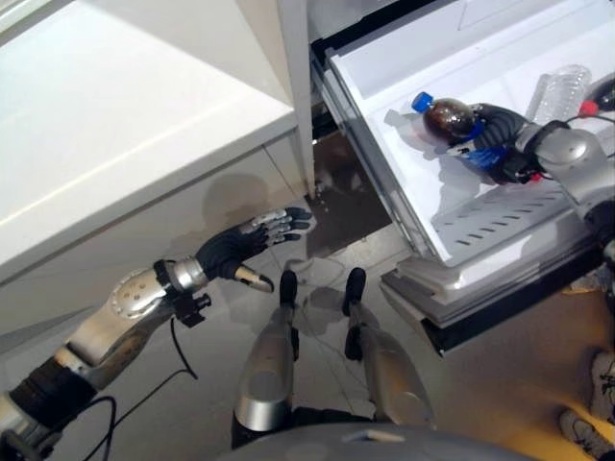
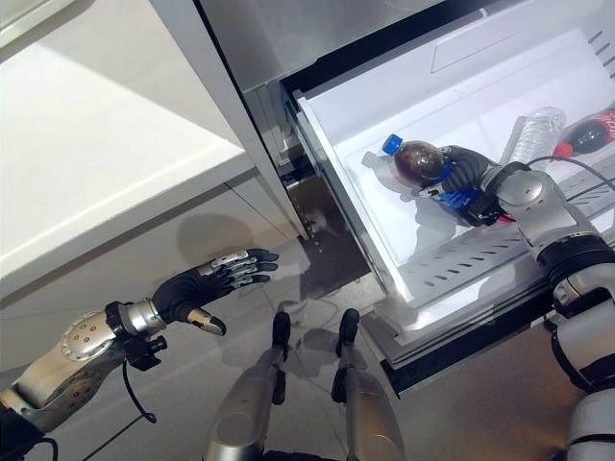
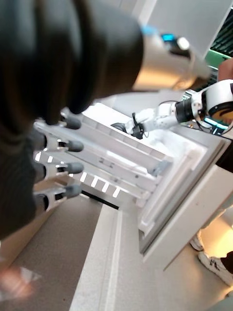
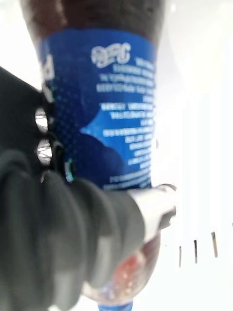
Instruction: Take the drinks into the refrigerator
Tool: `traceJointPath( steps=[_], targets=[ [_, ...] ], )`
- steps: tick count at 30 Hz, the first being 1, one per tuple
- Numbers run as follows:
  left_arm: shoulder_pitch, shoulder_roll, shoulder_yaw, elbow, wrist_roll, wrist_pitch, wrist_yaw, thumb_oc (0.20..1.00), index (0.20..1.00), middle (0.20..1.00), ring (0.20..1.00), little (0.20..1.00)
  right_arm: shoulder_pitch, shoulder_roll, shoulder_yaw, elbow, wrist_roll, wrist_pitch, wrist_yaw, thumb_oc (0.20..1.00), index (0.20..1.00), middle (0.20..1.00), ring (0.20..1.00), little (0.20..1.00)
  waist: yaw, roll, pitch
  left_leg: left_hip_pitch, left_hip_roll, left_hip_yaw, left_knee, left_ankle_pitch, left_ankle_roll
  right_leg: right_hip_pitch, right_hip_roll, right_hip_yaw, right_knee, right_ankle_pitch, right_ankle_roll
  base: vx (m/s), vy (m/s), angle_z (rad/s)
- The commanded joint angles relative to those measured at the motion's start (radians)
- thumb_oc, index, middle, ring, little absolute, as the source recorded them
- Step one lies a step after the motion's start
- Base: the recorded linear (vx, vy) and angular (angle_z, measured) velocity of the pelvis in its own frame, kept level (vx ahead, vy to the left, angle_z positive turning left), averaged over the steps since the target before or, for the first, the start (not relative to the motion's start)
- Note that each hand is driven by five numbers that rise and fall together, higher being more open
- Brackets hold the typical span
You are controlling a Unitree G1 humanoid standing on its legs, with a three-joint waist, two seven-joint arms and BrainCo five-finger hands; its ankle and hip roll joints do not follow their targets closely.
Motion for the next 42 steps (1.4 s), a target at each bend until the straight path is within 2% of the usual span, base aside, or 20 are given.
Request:
traceJointPath(
  steps=[1,2,16,20,22,26,28,32,33,34,35,37,38,40,42],
  targets=[
    [0.054,0.014,0.043,-0.118,0.027,-0.054,0.004,1.000,1.000,1.000,1.000,1.000,-0.071,0.047,0.059,0.037,0.004,-0.042,-0.039,0.875,0.875,0.875,0.875,0.875,-0.018,0.010,0.002,-0.047,0.016,-0.019,0.019,0.019,-0.017,-0.086,-0.012,-0.019,0.158,-0.031,0.090,0.00,0.000,0.00],
    [0.056,0.013,0.044,-0.118,0.027,-0.054,0.007,1.000,1.000,1.000,1.000,1.000,-0.075,0.050,0.060,0.048,-0.001,-0.040,-0.042,1.000,1.000,1.000,1.000,1.000,-0.020,0.009,0.002,-0.047,0.016,-0.019,0.018,0.019,-0.017,-0.086,-0.012,-0.019,0.157,-0.031,0.090,0.00,0.000,0.00],
    [0.060,-0.002,0.061,-0.112,0.032,-0.048,0.013,1.000,1.000,1.000,1.000,1.000,-0.078,0.038,0.053,-0.007,0.006,-0.038,-0.048,1.000,1.000,1.000,1.000,1.000,-0.026,0.000,0.002,-0.035,0.015,-0.027,0.004,0.021,-0.018,-0.073,-0.016,-0.027,0.147,-0.032,0.091,0.00,0.000,0.00],
    [0.058,-0.009,0.065,-0.101,0.030,-0.047,0.008,1.000,1.000,1.000,1.000,1.000,-0.074,0.002,0.040,-0.088,0.043,-0.042,-0.062,1.000,1.000,1.000,1.000,1.000,-0.029,-0.007,0.002,-0.024,0.013,-0.027,0.007,0.018,-0.017,-0.059,-0.018,-0.026,0.144,-0.032,0.092,0.00,0.001,0.01],
    [0.063,-0.018,0.084,-0.086,0.028,-0.048,0.006,1.000,1.000,1.000,1.000,1.000,-0.044,-0.079,-0.007,-0.228,0.094,-0.062,-0.080,1.000,1.000,1.000,1.000,1.000,-0.034,-0.020,0.002,-0.005,0.014,-0.023,0.013,0.011,-0.017,-0.038,-0.020,-0.024,0.142,-0.034,0.092,0.00,0.000,0.00],
    [0.084,-0.034,0.122,-0.069,0.032,-0.048,-0.001,1.000,1.000,1.000,1.000,1.000,0.097,-0.195,-0.170,-0.436,0.125,-0.109,-0.116,1.000,1.000,1.000,1.000,1.000,-0.053,-0.034,0.001,0.020,0.011,-0.020,0.028,-0.005,-0.014,-0.003,-0.024,-0.022,0.140,-0.038,0.095,0.00,0.003,-0.01],
    [0.109,-0.041,0.154,-0.066,0.034,-0.048,-0.006,1.000,1.000,1.000,1.000,1.000,0.240,-0.248,-0.327,-0.552,0.125,-0.139,-0.144,1.000,1.000,1.000,1.000,1.000,-0.069,-0.042,-0.014,0.030,0.011,-0.018,0.033,-0.014,-0.013,0.011,-0.025,-0.020,0.136,-0.039,0.097,0.02,0.003,0.02],
    [0.161,-0.053,0.218,-0.054,0.038,-0.041,-0.016,1.000,1.000,1.000,1.000,1.000,0.633,-0.230,-0.716,-0.731,0.120,-0.187,-0.182,1.000,1.000,1.000,1.000,1.000,-0.100,-0.064,-0.053,0.047,0.011,-0.014,0.035,-0.027,-0.009,0.040,-0.027,-0.020,0.115,-0.039,0.101,0.06,0.010,0.01],
    [0.160,-0.047,0.214,-0.057,0.038,-0.040,-0.016,1.000,1.000,1.000,1.000,1.000,0.665,-0.225,-0.744,-0.745,0.117,-0.184,-0.182,1.000,1.000,1.000,1.000,1.000,-0.093,-0.066,-0.054,0.047,0.010,-0.015,0.034,-0.027,-0.009,0.042,-0.027,-0.021,0.114,-0.039,0.101,0.05,0.014,-0.05],
    [0.171,-0.057,0.227,-0.052,0.035,-0.038,-0.019,1.000,1.000,1.000,1.000,1.000,0.733,-0.202,-0.819,-0.775,0.114,-0.199,-0.193,1.000,1.000,1.000,1.000,1.000,-0.101,-0.070,-0.065,0.052,0.011,-0.013,0.034,-0.030,-0.008,0.048,-0.027,-0.019,0.110,-0.038,0.102,0.08,0.027,-0.04],
    [0.199,-0.070,0.251,-0.051,0.035,-0.036,-0.026,1.000,1.000,1.000,1.000,1.000,0.934,-0.092,-1.004,-0.857,0.129,-0.234,-0.208,1.000,1.000,1.000,1.000,1.000,-0.111,-0.082,-0.088,0.065,0.011,-0.009,0.031,-0.039,-0.005,0.063,-0.027,-0.017,0.098,-0.037,0.106,0.10,0.033,-0.10],
    [0.212,-0.078,0.264,-0.051,0.040,-0.037,-0.031,1.000,1.000,1.000,1.000,1.000,1.005,-0.046,-1.063,-0.892,0.114,-0.237,-0.208,1.000,1.000,1.000,1.000,1.000,-0.114,-0.087,-0.099,0.072,0.011,-0.005,0.028,-0.043,-0.003,0.069,-0.025,-0.013,0.092,-0.038,0.108,0.08,0.023,-0.01],
    [0.237,-0.096,0.294,-0.049,0.048,-0.039,-0.041,1.000,1.000,1.000,1.000,1.000,1.108,0.042,-1.143,-0.948,0.070,-0.253,-0.212,1.000,1.000,1.000,1.000,1.000,-0.126,-0.095,-0.119,0.088,0.011,0.003,0.025,-0.051,0.001,0.081,-0.023,-0.003,0.087,-0.038,0.110,0.09,0.021,-0.14],
    [0.253,-0.105,0.310,-0.049,0.046,-0.038,-0.049,1.000,1.000,1.000,1.000,1.000,1.146,0.087,-1.173,-0.965,0.058,-0.260,-0.215,1.000,1.000,1.000,1.000,1.000,-0.132,-0.100,-0.130,0.097,0.010,0.010,0.024,-0.057,0.004,0.087,-0.020,0.005,0.085,-0.040,0.112,0.08,0.026,-0.30],
    [0.288,-0.137,0.343,-0.043,0.043,-0.044,-0.060,1.000,1.000,1.000,1.000,1.000,1.215,0.175,-1.223,-0.995,0.034,-0.279,-0.217,1.000,1.000,1.000,1.000,1.000,-0.149,-0.107,-0.154,0.114,0.009,0.026,0.029,-0.072,0.010,0.098,-0.015,0.025,0.085,-0.044,0.113,0.07,0.042,-0.20]
  ],
)
